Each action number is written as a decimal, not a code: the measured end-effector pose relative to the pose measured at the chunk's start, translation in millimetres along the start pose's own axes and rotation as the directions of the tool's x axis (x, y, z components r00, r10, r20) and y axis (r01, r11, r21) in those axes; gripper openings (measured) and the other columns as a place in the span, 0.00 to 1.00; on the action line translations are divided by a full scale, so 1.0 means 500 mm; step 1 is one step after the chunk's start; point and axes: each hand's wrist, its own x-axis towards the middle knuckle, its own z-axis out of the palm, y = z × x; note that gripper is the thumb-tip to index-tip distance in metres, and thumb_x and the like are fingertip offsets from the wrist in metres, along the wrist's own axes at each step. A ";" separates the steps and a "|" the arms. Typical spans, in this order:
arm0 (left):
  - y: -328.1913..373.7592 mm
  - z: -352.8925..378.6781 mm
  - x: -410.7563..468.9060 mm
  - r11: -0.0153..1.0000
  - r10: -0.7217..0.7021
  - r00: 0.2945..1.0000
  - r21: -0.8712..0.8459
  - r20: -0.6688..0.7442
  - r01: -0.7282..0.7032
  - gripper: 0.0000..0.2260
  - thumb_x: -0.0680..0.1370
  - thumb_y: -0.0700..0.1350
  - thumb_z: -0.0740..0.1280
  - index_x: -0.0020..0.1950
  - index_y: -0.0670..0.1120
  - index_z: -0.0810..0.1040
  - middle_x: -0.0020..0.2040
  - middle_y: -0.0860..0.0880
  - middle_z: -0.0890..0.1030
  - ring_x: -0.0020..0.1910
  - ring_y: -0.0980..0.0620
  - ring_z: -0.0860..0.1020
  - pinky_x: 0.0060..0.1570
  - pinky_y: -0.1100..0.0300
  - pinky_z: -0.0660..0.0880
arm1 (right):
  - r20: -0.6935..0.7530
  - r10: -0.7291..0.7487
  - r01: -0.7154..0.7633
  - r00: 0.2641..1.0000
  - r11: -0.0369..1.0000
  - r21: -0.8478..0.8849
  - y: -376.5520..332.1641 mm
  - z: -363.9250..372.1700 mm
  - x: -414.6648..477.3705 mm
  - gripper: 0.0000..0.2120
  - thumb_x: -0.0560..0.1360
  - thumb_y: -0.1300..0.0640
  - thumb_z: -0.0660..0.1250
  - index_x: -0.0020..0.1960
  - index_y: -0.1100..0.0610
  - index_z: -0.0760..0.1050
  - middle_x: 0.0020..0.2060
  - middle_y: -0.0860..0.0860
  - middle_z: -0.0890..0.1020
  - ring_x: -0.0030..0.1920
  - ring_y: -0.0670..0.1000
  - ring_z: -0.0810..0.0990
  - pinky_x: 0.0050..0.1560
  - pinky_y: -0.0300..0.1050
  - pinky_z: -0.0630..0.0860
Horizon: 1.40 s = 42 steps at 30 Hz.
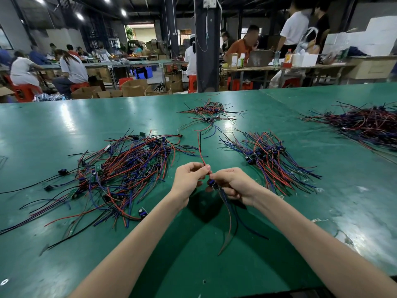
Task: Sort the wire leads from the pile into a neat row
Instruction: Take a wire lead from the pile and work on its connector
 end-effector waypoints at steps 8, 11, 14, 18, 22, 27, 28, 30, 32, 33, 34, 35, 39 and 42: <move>-0.009 0.001 0.003 0.996 0.088 0.996 0.033 -0.028 -0.087 0.05 0.74 0.38 0.71 0.40 0.45 0.77 0.33 0.52 0.80 0.32 0.59 0.74 0.33 0.69 0.70 | -0.106 -0.050 0.044 0.993 0.997 -0.063 0.013 0.015 0.007 0.06 0.76 0.61 0.63 0.42 0.65 0.72 0.29 0.61 0.69 0.14 0.44 0.57 0.19 0.31 0.51; -0.013 -0.001 0.006 0.963 0.212 0.977 0.179 -0.038 -0.202 0.06 0.73 0.38 0.72 0.41 0.47 0.78 0.35 0.49 0.80 0.33 0.57 0.75 0.36 0.67 0.72 | -0.134 -0.058 0.045 0.989 0.994 -0.095 0.014 0.021 0.005 0.06 0.75 0.62 0.62 0.43 0.65 0.72 0.36 0.67 0.69 0.14 0.45 0.56 0.19 0.32 0.50; -0.015 -0.005 0.009 0.887 0.336 0.941 0.344 -0.027 -0.307 0.07 0.72 0.39 0.73 0.42 0.48 0.77 0.35 0.52 0.81 0.33 0.60 0.77 0.40 0.68 0.73 | -0.154 -0.073 0.053 0.985 0.990 -0.131 0.012 0.026 0.000 0.06 0.75 0.62 0.62 0.42 0.65 0.72 0.34 0.67 0.70 0.13 0.45 0.56 0.19 0.32 0.50; -0.014 -0.015 0.018 0.864 0.377 0.921 0.396 -0.099 -0.311 0.04 0.72 0.40 0.74 0.42 0.45 0.80 0.36 0.53 0.81 0.35 0.59 0.78 0.41 0.70 0.74 | -0.163 -0.085 0.060 0.983 0.986 -0.155 0.007 0.031 -0.003 0.05 0.74 0.64 0.62 0.42 0.65 0.74 0.28 0.63 0.78 0.14 0.45 0.57 0.19 0.31 0.51; -0.009 -0.040 0.034 0.862 0.374 0.906 0.435 -0.198 -0.261 0.04 0.72 0.42 0.74 0.41 0.43 0.81 0.36 0.49 0.82 0.36 0.54 0.78 0.44 0.61 0.77 | -0.126 -0.070 0.047 0.990 0.984 -0.174 0.005 0.034 -0.005 0.07 0.74 0.65 0.62 0.39 0.66 0.73 0.25 0.57 0.81 0.14 0.46 0.57 0.18 0.30 0.51; -0.004 -0.070 0.051 0.844 0.399 0.880 0.478 -0.257 -0.243 0.06 0.72 0.44 0.74 0.41 0.43 0.80 0.36 0.49 0.81 0.36 0.53 0.78 0.44 0.57 0.78 | -0.085 -0.068 0.053 0.994 0.984 -0.168 0.007 0.039 -0.003 0.10 0.74 0.64 0.63 0.33 0.62 0.72 0.26 0.57 0.81 0.14 0.46 0.56 0.18 0.30 0.51; -0.004 -0.072 0.052 0.833 0.413 0.874 0.494 -0.256 -0.249 0.06 0.72 0.44 0.74 0.40 0.44 0.80 0.35 0.51 0.81 0.35 0.55 0.78 0.43 0.59 0.78 | -0.086 -0.071 0.056 0.994 0.984 -0.166 0.007 0.040 -0.002 0.10 0.74 0.64 0.63 0.33 0.62 0.72 0.25 0.57 0.81 0.14 0.46 0.56 0.18 0.30 0.52; -0.005 -0.074 0.054 0.818 0.438 0.859 0.514 -0.265 -0.258 0.06 0.72 0.45 0.74 0.39 0.45 0.80 0.34 0.53 0.80 0.34 0.58 0.78 0.42 0.62 0.76 | -0.085 -0.076 0.061 0.994 0.984 -0.166 0.008 0.041 -0.001 0.11 0.73 0.64 0.63 0.33 0.62 0.72 0.25 0.58 0.81 0.14 0.46 0.56 0.18 0.30 0.52; -0.005 -0.084 0.059 0.817 0.449 0.841 0.520 -0.302 -0.249 0.06 0.72 0.45 0.74 0.39 0.46 0.79 0.34 0.52 0.81 0.33 0.60 0.77 0.40 0.65 0.74 | -0.074 -0.075 0.061 0.994 0.984 -0.165 0.009 0.039 -0.001 0.11 0.73 0.65 0.63 0.32 0.61 0.72 0.25 0.58 0.81 0.14 0.46 0.56 0.19 0.29 0.51; -0.005 -0.091 0.062 0.817 0.450 0.833 0.525 -0.320 -0.240 0.06 0.72 0.45 0.74 0.39 0.46 0.79 0.35 0.50 0.81 0.33 0.59 0.77 0.40 0.65 0.74 | -0.066 -0.074 0.062 0.995 0.984 -0.166 0.010 0.040 -0.002 0.12 0.73 0.65 0.63 0.31 0.61 0.72 0.25 0.58 0.81 0.14 0.46 0.56 0.19 0.29 0.51; -0.004 -0.096 0.065 0.816 0.450 0.829 0.529 -0.331 -0.232 0.06 0.73 0.45 0.73 0.40 0.46 0.79 0.36 0.49 0.81 0.34 0.57 0.78 0.42 0.64 0.74 | -0.060 -0.074 0.062 0.995 0.983 -0.171 0.011 0.040 -0.002 0.12 0.73 0.65 0.63 0.31 0.61 0.73 0.25 0.57 0.81 0.14 0.46 0.56 0.19 0.29 0.51; -0.005 -0.100 0.066 0.818 0.445 0.830 0.529 -0.336 -0.225 0.06 0.73 0.45 0.73 0.40 0.45 0.79 0.36 0.49 0.81 0.35 0.54 0.79 0.43 0.61 0.75 | -0.056 -0.074 0.063 0.996 0.982 -0.179 0.011 0.041 -0.003 0.12 0.73 0.65 0.63 0.31 0.61 0.73 0.25 0.57 0.81 0.14 0.46 0.56 0.19 0.30 0.51; -0.003 -0.101 0.069 0.896 0.342 0.857 0.409 -0.384 -0.175 0.07 0.73 0.44 0.73 0.38 0.45 0.78 0.37 0.47 0.82 0.35 0.52 0.79 0.41 0.58 0.78 | -0.056 -0.073 0.061 0.996 0.979 -0.196 0.012 0.041 -0.004 0.12 0.72 0.65 0.63 0.30 0.60 0.73 0.25 0.57 0.81 0.15 0.46 0.56 0.19 0.30 0.51; 0.001 -0.101 0.074 0.974 0.202 0.875 0.180 -0.440 -0.134 0.09 0.75 0.43 0.71 0.36 0.45 0.78 0.32 0.50 0.81 0.27 0.59 0.76 0.33 0.64 0.75 | -0.063 -0.077 0.064 0.995 0.981 -0.184 0.011 0.037 -0.006 0.13 0.73 0.65 0.63 0.30 0.60 0.73 0.26 0.58 0.81 0.14 0.46 0.56 0.19 0.30 0.51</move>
